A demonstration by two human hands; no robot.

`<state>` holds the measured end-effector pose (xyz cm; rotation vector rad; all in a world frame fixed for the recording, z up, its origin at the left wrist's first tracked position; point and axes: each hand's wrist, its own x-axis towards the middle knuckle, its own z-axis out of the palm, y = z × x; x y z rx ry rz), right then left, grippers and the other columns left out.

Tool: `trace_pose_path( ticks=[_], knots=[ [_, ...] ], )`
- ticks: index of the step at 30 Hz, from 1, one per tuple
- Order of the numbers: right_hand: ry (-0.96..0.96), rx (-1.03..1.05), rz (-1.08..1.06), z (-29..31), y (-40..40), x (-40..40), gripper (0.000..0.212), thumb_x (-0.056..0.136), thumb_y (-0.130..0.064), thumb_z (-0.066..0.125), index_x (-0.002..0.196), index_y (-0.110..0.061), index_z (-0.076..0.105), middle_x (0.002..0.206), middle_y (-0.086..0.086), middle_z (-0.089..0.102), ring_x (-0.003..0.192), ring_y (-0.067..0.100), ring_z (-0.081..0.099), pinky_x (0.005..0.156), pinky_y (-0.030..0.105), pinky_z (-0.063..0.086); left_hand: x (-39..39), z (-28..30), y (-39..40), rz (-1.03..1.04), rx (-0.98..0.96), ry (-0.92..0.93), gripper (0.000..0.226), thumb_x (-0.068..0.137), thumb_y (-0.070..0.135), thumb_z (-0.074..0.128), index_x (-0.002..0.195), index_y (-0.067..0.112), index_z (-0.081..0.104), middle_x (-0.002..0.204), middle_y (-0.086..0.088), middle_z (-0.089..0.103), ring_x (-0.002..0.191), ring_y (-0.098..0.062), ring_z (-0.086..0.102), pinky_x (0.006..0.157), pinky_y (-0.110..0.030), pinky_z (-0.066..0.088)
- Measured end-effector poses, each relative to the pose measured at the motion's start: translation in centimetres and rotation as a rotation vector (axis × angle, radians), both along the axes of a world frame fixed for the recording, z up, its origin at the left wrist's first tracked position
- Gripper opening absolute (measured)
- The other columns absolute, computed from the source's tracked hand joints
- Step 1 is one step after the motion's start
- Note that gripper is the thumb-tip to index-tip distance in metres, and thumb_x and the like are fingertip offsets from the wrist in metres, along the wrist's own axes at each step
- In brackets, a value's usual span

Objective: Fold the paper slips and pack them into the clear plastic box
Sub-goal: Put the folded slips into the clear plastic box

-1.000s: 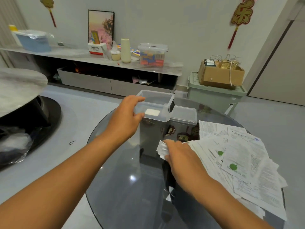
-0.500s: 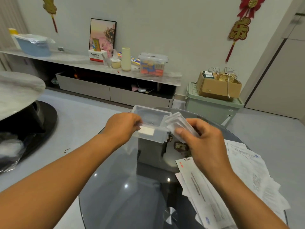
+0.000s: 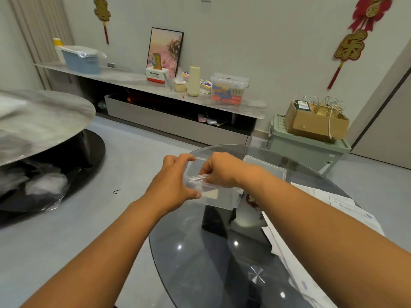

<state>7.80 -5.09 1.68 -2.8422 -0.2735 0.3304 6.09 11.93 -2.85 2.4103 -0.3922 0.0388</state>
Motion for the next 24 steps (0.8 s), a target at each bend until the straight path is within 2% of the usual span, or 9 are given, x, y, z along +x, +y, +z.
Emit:
trace_pose_path(
  ticks=[5, 9, 11, 12, 14, 16, 18, 20, 24],
  knots=[
    [0.054, -0.023, -0.029, -1.0, 0.7, 1.2, 0.02, 0.097, -0.018, 0.065, 0.106, -0.024, 0.081, 0.096, 0.0, 0.075, 0.09, 0.022, 0.067, 0.073, 0.029, 0.052, 0.5, -2.3, 0.0, -0.033, -0.034, 0.014, 0.062, 0.081, 0.034, 0.083, 0.137, 0.028, 0.056, 0.133, 0.005, 0.046, 0.108, -0.013, 0.053, 0.09, -0.024, 0.041],
    [0.093, 0.024, -0.105, -1.7, 0.7, 1.7, 0.022, 0.101, -0.028, 0.061, 0.107, -0.018, 0.08, 0.104, 0.004, 0.075, 0.097, 0.026, 0.067, 0.091, 0.039, 0.056, 1.2, -2.7, 0.0, 0.011, 0.012, -0.028, 0.065, 0.082, 0.039, 0.082, 0.14, 0.026, 0.055, 0.13, 0.004, 0.046, 0.097, -0.011, 0.05, 0.085, -0.025, 0.042],
    [0.207, 0.086, -0.138, -1.2, 0.7, 1.5, 0.039, 0.105, -0.043, 0.05, 0.104, -0.013, 0.075, 0.106, 0.005, 0.07, 0.098, 0.024, 0.064, 0.096, 0.04, 0.052, 1.3, -2.9, -0.1, 0.006, 0.035, -0.035, 0.065, 0.083, 0.042, 0.08, 0.14, 0.028, 0.053, 0.128, 0.005, 0.045, 0.096, -0.013, 0.052, 0.082, -0.027, 0.046],
    [0.271, 0.128, -0.157, -0.9, 0.8, 1.4, 0.045, 0.106, -0.048, 0.043, 0.11, -0.014, 0.072, 0.113, 0.005, 0.068, 0.104, 0.024, 0.063, 0.1, 0.041, 0.05, 1.3, -2.9, -0.2, 0.007, 0.045, -0.044, 0.064, 0.083, 0.043, 0.08, 0.139, 0.029, 0.053, 0.125, 0.006, 0.044, 0.095, -0.014, 0.054, 0.082, -0.028, 0.048],
    [0.367, 0.211, -0.18, -0.4, 1.1, 1.3, 0.047, 0.107, -0.047, 0.035, 0.124, -0.017, 0.067, 0.127, 0.002, 0.065, 0.113, 0.026, 0.062, 0.106, 0.045, 0.05, 1.2, -2.9, -0.4, 0.018, 0.079, -0.071, 0.065, 0.083, 0.045, 0.079, 0.14, 0.029, 0.051, 0.123, 0.005, 0.044, 0.093, -0.015, 0.055, 0.081, -0.029, 0.051],
    [0.404, 0.246, -0.177, 0.2, 1.5, 0.9, 0.04, 0.109, -0.042, 0.032, 0.127, -0.022, 0.062, 0.125, -0.004, 0.064, 0.114, 0.028, 0.063, 0.104, 0.048, 0.052, 1.2, -2.9, -0.6, 0.03, 0.116, -0.093, 0.066, 0.084, 0.046, 0.078, 0.14, 0.029, 0.05, 0.125, 0.004, 0.044, 0.092, -0.015, 0.053, 0.079, -0.028, 0.05],
    [0.392, 0.215, -0.151, 0.8, 1.9, 0.4, 0.039, 0.112, -0.035, 0.03, 0.136, -0.024, 0.058, 0.127, -0.004, 0.061, 0.119, 0.029, 0.06, 0.106, 0.049, 0.051, 1.2, -3.0, -0.6, 0.036, 0.13, -0.104, 0.066, 0.085, 0.048, 0.076, 0.141, 0.029, 0.049, 0.129, 0.003, 0.044, 0.093, -0.015, 0.053, 0.079, -0.028, 0.051],
    [0.343, 0.176, -0.14, 1.0, 1.8, 0.4, 0.044, 0.113, -0.033, 0.027, 0.144, -0.018, 0.055, 0.139, 0.0, 0.058, 0.126, 0.029, 0.056, 0.11, 0.047, 0.048, 1.1, -2.9, -0.6, 0.042, 0.132, -0.112, 0.066, 0.086, 0.049, 0.075, 0.143, 0.028, 0.048, 0.135, 0.004, 0.043, 0.098, -0.017, 0.057, 0.082, -0.031, 0.052],
    [0.235, 0.15, -0.168, 0.8, 1.1, 0.7, 0.047, 0.111, -0.033, 0.03, 0.137, -0.008, 0.06, 0.145, 0.008, 0.057, 0.126, 0.03, 0.055, 0.112, 0.047, 0.044, 1.2, -2.9, -0.8, 0.066, 0.136, -0.123, 0.063, 0.086, 0.048, 0.075, 0.14, 0.026, 0.05, 0.139, 0.002, 0.042, 0.103, -0.019, 0.06, 0.083, -0.032, 0.053]
  ],
)
